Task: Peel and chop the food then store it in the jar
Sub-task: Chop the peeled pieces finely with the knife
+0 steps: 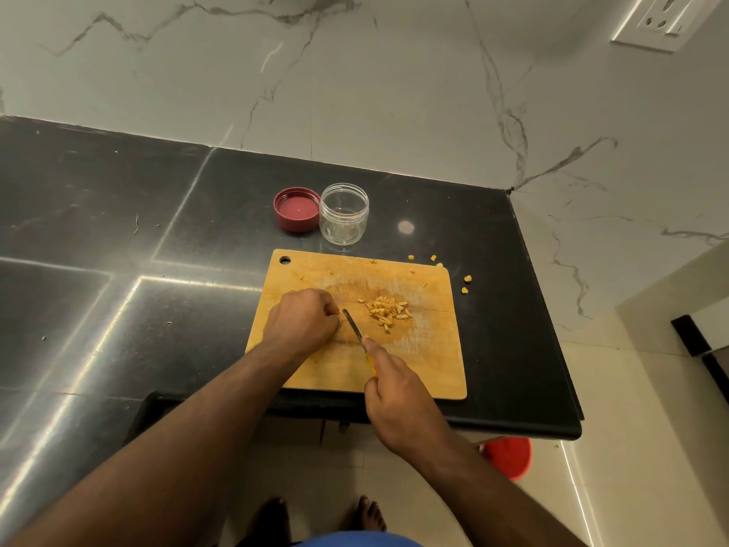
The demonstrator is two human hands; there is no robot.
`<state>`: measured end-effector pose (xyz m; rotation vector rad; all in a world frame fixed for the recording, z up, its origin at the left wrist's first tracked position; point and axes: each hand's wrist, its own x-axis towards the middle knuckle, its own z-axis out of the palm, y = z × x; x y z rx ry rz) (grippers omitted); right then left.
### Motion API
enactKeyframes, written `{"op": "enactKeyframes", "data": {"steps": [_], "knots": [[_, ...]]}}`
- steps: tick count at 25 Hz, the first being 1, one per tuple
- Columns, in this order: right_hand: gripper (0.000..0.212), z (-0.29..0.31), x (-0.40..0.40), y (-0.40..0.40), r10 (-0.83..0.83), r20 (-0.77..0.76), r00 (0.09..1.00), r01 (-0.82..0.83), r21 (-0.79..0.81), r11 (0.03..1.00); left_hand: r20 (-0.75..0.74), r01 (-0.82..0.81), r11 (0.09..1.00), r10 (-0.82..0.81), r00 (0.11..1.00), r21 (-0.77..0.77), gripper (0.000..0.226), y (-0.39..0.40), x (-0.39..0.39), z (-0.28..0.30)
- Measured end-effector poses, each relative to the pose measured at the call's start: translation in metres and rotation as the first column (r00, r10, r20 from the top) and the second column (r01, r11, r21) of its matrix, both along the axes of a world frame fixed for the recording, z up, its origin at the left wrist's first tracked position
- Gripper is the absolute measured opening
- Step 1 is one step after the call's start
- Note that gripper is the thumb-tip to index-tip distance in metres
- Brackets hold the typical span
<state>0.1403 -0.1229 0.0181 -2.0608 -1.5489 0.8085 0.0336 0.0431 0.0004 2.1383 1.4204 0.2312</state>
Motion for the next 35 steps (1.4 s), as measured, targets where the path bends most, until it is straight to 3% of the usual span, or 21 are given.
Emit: {"op": "enactKeyframes", "data": {"steps": [16, 22, 35], "knots": [[0.056, -0.004, -0.013, 0.003, -0.002, 0.018, 1.000, 0.001, 0.023, 1.000, 0.007, -0.002, 0.997, 0.002, 1.000, -0.078, 0.009, 0.005, 0.003, -0.003], [0.059, -0.002, -0.020, 0.011, 0.017, 0.096, 0.995, -0.014, -0.032, 0.999, 0.007, -0.009, 0.996, 0.010, 1.000, -0.084, 0.009, 0.006, 0.003, -0.002], [0.056, 0.001, -0.009, -0.009, 0.007, 0.017, 1.000, -0.008, 0.026, 1.000, -0.014, -0.014, 0.999, 0.013, 1.000, -0.040, 0.013, 0.005, -0.002, -0.005]]}}
